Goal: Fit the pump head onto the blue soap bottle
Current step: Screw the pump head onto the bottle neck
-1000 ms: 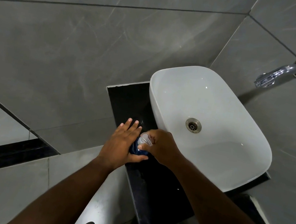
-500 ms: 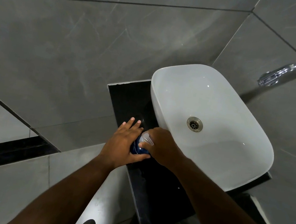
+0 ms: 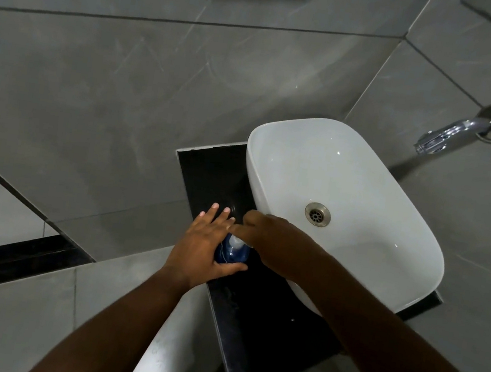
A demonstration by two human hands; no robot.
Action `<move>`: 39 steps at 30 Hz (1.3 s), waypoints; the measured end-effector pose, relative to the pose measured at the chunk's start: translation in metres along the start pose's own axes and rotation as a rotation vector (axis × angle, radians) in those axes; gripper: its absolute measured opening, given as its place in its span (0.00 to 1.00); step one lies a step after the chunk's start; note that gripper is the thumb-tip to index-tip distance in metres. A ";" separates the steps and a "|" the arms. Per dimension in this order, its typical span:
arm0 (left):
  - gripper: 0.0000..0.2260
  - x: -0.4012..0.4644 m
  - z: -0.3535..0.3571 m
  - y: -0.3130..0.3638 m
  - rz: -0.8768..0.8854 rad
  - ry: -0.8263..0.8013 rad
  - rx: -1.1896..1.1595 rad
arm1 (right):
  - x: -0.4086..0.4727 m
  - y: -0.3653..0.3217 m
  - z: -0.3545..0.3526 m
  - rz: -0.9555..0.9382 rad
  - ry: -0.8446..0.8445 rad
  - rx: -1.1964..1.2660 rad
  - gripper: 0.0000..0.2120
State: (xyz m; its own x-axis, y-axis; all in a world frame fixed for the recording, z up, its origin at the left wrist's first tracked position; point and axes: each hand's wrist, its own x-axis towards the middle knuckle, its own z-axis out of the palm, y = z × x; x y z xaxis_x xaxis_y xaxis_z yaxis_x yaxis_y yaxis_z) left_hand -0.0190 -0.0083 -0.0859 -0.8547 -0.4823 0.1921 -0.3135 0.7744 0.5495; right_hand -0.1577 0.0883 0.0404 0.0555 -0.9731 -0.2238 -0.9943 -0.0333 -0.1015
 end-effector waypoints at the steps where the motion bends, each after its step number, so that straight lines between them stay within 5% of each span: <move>1: 0.42 0.000 -0.001 0.000 0.000 0.001 0.001 | 0.004 -0.001 -0.004 0.017 -0.049 -0.001 0.24; 3: 0.42 0.000 -0.002 0.000 0.001 0.001 0.006 | 0.011 -0.003 -0.008 0.096 -0.159 0.021 0.17; 7: 0.43 -0.001 -0.002 -0.001 -0.009 -0.016 0.021 | 0.010 -0.005 -0.010 0.183 -0.052 0.096 0.05; 19: 0.41 -0.001 0.004 -0.003 -0.014 0.022 0.010 | 0.004 -0.018 -0.018 0.360 -0.070 0.394 0.21; 23: 0.41 -0.001 0.003 -0.002 -0.019 0.000 -0.005 | 0.005 -0.018 -0.012 0.353 -0.066 0.410 0.14; 26: 0.41 -0.001 0.003 -0.003 -0.024 -0.014 0.003 | 0.007 -0.013 -0.001 0.384 -0.088 0.471 0.19; 30: 0.42 -0.001 0.001 -0.002 -0.020 -0.011 0.002 | -0.006 -0.008 0.017 0.365 0.098 0.527 0.30; 39: 0.41 -0.001 0.002 -0.002 -0.021 0.003 -0.009 | 0.006 -0.007 0.037 0.401 0.162 0.602 0.11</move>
State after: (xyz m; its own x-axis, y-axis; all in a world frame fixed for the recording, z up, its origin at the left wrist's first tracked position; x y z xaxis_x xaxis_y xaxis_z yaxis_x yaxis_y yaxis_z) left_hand -0.0185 -0.0080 -0.0888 -0.8465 -0.4999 0.1829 -0.3279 0.7604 0.5606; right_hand -0.1474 0.0912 0.0043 -0.3625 -0.9071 -0.2140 -0.7107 0.4176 -0.5661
